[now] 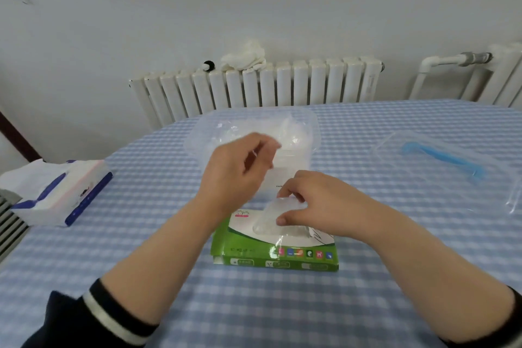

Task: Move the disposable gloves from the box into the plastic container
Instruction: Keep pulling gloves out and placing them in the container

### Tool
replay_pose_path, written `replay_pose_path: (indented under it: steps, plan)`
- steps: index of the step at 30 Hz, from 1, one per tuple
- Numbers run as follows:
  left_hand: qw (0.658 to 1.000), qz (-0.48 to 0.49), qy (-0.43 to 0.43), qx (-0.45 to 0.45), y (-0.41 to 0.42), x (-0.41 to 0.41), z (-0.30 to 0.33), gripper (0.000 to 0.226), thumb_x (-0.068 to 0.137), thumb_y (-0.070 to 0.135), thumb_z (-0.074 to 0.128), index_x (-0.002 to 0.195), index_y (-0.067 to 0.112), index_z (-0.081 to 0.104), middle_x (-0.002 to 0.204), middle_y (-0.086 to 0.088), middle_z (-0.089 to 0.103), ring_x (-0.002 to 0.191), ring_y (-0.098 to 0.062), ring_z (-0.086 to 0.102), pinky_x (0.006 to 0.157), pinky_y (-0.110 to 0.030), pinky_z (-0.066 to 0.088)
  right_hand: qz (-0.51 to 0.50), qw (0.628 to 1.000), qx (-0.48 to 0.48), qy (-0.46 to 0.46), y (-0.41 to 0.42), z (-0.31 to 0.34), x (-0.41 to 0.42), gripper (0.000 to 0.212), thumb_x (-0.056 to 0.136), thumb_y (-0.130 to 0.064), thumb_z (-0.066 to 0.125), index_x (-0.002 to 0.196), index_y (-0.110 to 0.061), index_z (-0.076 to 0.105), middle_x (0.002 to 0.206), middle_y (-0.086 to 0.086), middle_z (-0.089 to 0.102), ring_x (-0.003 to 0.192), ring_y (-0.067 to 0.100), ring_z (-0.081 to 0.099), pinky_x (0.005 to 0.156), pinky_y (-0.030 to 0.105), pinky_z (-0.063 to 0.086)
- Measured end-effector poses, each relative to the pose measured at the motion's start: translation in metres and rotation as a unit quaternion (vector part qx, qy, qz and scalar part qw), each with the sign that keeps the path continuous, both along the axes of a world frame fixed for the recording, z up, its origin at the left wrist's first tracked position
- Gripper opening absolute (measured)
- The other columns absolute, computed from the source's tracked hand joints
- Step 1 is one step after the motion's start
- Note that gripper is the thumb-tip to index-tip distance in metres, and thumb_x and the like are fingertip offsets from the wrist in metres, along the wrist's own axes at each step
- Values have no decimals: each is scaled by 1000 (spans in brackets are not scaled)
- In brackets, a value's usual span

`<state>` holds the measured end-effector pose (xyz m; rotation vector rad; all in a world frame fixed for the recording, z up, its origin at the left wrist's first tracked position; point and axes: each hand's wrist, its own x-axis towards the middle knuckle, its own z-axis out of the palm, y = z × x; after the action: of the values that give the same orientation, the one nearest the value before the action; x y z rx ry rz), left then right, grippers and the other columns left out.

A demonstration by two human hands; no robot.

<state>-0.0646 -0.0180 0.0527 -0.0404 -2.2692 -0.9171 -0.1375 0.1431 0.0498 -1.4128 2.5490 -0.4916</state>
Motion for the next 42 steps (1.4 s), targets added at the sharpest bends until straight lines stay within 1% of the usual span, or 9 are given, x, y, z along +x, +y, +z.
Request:
replay_pose_path:
  steps: [3,7,10,14,19,25,30,36,42]
  plan:
    - [989,-50,-120,76,-7,14,-34,34,83,65,52,106,42,58,89,13,67,86,-7,66,77,-30,55,-11,1000,-18,-7,-4,-7,-1,28,91,-46,59,105,-23,68,94,-9,49,85,11,50,71,27,40]
    - [947,-87,-309,31,-11,19,-53,65,72,47,80,122,52,39,113,26,56,104,14,52,89,-16,43,-25,992,-96,-77,-4,-12,-3,18,92,-38,61,89,-25,73,96,-7,57,86,9,57,80,32,49]
    - [938,-83,-336,17,-13,20,-57,75,69,46,84,126,56,35,117,25,56,102,10,54,89,-18,48,-36,988,-114,-101,-7,-17,-5,25,94,-37,59,70,-29,61,87,-7,61,82,10,59,79,33,49]
    - [937,-87,-340,0,-11,21,-56,77,68,49,83,129,50,37,117,23,57,104,5,55,88,-21,48,-57,973,-176,-136,-7,-21,-10,26,98,-32,53,78,-18,64,73,-9,61,64,0,52,66,21,43]
    - [927,-79,-366,-33,-14,20,-60,68,69,57,79,126,40,45,126,25,52,114,1,51,100,-27,43,-130,820,-453,-325,0,1,-17,34,100,-25,47,77,-13,69,72,1,71,71,16,68,74,30,57]
    - [936,-67,-345,-12,-10,23,-52,53,73,50,78,116,49,46,123,36,50,116,7,47,94,-15,39,-158,749,-462,-447,4,13,-11,37,97,-31,53,75,-4,67,69,12,68,58,19,61,57,30,55]
    - [935,-152,-255,194,0,31,-27,98,56,83,66,135,28,46,125,26,60,122,8,51,98,-13,42,-164,794,-466,-354,2,8,-9,51,94,-37,56,80,12,61,64,9,65,54,17,61,56,29,53]
    - [932,-76,-100,339,21,25,-5,20,86,28,70,105,22,66,99,2,73,90,-14,69,77,-23,56,-156,850,-469,-182,4,7,-2,60,93,-37,59,58,8,43,54,27,49,46,21,48,49,22,45]
    - [868,-89,-138,469,11,18,4,46,71,48,63,101,14,55,83,-6,74,74,-19,70,64,-26,57,-105,871,-478,-54,4,-1,-1,25,93,-39,57,72,-25,55,63,-12,58,54,4,50,53,12,37]
